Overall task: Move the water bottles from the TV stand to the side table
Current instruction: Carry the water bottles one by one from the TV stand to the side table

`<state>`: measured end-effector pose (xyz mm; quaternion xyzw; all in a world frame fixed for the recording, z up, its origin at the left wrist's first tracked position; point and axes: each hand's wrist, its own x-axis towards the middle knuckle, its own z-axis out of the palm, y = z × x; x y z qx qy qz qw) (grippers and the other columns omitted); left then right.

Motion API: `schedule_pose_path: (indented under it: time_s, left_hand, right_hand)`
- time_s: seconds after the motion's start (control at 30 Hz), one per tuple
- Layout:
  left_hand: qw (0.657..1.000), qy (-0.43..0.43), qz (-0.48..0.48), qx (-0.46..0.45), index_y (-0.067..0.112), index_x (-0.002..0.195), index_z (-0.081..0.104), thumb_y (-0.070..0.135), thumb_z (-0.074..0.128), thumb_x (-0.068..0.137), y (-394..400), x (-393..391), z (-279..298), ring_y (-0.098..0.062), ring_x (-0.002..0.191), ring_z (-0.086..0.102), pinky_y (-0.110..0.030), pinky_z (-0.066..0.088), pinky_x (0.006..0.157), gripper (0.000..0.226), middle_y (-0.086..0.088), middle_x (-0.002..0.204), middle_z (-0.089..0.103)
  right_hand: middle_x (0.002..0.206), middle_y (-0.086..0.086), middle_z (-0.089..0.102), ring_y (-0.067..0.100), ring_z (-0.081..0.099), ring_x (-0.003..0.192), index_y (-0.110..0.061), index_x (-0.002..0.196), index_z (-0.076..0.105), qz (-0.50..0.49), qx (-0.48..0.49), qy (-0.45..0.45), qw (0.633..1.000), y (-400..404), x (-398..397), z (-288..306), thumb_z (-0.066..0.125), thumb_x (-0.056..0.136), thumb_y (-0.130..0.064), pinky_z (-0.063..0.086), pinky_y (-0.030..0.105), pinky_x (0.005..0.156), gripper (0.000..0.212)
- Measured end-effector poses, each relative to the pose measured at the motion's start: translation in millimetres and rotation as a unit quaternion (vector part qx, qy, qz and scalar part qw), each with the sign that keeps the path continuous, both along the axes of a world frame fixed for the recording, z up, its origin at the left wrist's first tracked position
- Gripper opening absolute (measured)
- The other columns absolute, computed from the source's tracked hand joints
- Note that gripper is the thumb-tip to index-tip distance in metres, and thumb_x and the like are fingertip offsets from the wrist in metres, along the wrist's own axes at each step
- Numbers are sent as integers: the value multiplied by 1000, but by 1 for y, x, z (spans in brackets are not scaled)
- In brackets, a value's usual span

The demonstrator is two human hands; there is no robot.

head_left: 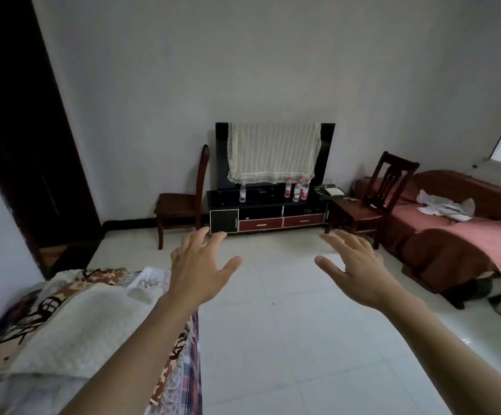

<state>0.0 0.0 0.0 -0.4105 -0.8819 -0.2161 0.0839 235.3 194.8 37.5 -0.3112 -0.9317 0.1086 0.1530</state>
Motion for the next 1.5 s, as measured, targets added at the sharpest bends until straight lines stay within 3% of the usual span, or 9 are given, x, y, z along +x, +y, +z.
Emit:
schedule_pose_path:
  time_s: [0.3,0.87,1.33,1.5]
  left_hand:
    - [999,1,17,-36,35,151,34,73,38,91,56,-39,-27,-25,149,21,-50,28,115,71,-1,163,26]
    - [999,24,24,-41,34,149,39,71,46,90,263,-130,3,-24,148,22,-51,30,113,70,-3,162,28]
    - [998,37,18,-43,37,146,41,75,40,89,340,-328,-14,-25,149,22,-50,30,114,69,2,162,29]
    - [998,38,4,-46,37,147,41,75,41,89,365,-413,-18,-26,149,21,-50,28,114,69,1,162,28]
  right_hand:
    - [160,-2,24,26,17,148,-38,150,27,25,12,-17,999,59,-48,-18,29,91,-70,24,52,116,67]
    - [163,-1,18,24,13,149,-35,151,27,42,16,-29,999,261,-145,-25,37,95,-62,20,49,116,63]
    - [161,-1,20,24,14,148,-35,152,26,46,20,-35,998,337,-343,-33,39,95,-61,21,46,118,64]
    - [164,0,11,27,9,150,-38,151,26,24,25,-46,998,366,-425,-37,38,95,-62,22,49,116,62]
